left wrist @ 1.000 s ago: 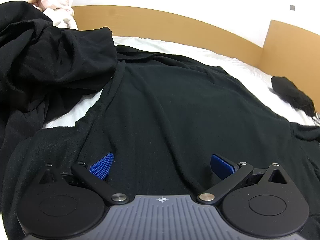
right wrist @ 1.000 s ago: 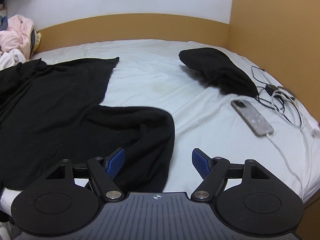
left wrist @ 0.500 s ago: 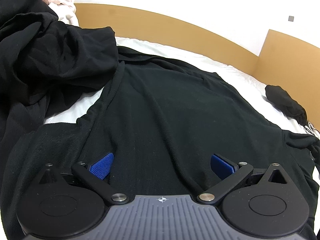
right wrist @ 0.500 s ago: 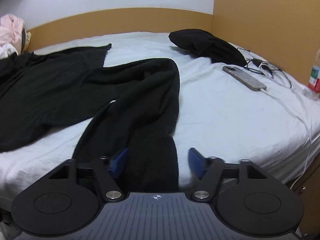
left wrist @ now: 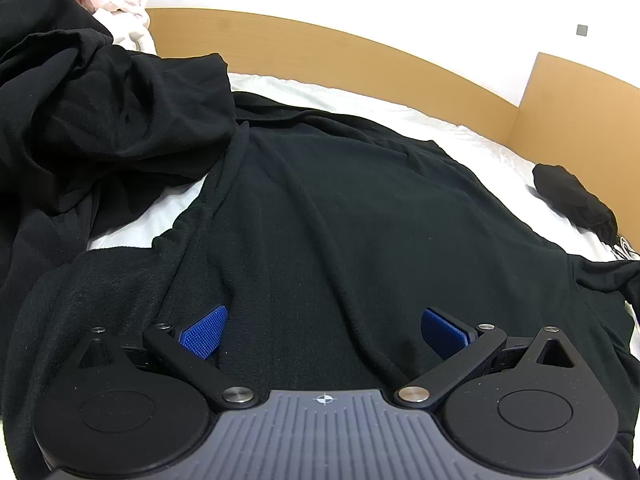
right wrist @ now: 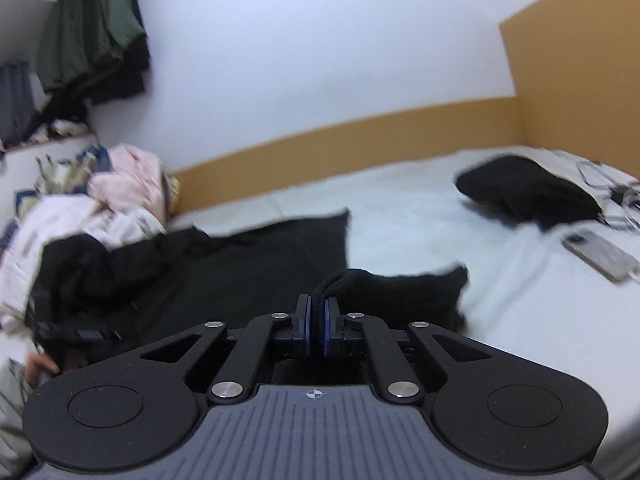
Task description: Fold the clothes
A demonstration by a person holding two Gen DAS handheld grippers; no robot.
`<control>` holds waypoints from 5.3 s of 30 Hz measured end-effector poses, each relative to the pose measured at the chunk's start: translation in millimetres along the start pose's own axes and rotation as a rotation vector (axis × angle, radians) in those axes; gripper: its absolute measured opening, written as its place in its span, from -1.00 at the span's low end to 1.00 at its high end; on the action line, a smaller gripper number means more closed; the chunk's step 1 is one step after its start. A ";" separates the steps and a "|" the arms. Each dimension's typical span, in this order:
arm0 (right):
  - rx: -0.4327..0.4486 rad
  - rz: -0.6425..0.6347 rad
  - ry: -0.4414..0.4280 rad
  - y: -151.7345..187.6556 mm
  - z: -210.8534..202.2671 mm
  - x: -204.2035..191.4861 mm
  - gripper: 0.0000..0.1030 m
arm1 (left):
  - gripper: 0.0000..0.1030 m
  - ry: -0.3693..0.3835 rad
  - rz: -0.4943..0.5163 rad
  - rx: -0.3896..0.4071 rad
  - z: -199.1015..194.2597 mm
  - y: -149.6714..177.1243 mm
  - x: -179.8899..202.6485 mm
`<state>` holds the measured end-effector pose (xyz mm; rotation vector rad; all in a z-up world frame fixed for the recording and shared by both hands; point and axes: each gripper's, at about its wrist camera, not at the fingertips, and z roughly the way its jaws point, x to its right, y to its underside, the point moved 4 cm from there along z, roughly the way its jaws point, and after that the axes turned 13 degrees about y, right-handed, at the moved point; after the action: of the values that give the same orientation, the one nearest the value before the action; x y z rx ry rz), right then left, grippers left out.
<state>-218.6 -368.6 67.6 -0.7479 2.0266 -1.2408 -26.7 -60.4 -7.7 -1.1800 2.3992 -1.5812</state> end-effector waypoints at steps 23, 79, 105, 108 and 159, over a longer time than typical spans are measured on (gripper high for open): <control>-0.084 -0.316 -0.222 -107.1 175.5 -209.0 -0.86 | 0.98 0.006 -0.006 -0.018 4.3 -4.3 -2.7; -0.139 -0.601 -0.058 23.1 219.8 -164.6 -0.06 | 0.99 -0.002 -0.004 0.006 12.0 -7.0 -6.1; -0.268 -0.439 -0.041 61.3 204.9 -90.5 1.00 | 0.98 -0.008 -0.005 0.016 10.0 -6.0 -7.6; -0.267 -0.438 -0.042 66.3 213.6 -100.6 1.00 | 0.98 -0.012 -0.001 0.013 10.7 -5.8 -6.6; -0.267 -0.444 -0.038 60.5 216.8 -93.0 1.00 | 0.99 0.024 -0.072 0.064 4.1 -5.4 -12.8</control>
<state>-2.8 -394.4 -42.5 -1.3972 2.0860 -1.1829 -12.8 -56.8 -9.9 -1.2566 2.3262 -1.6890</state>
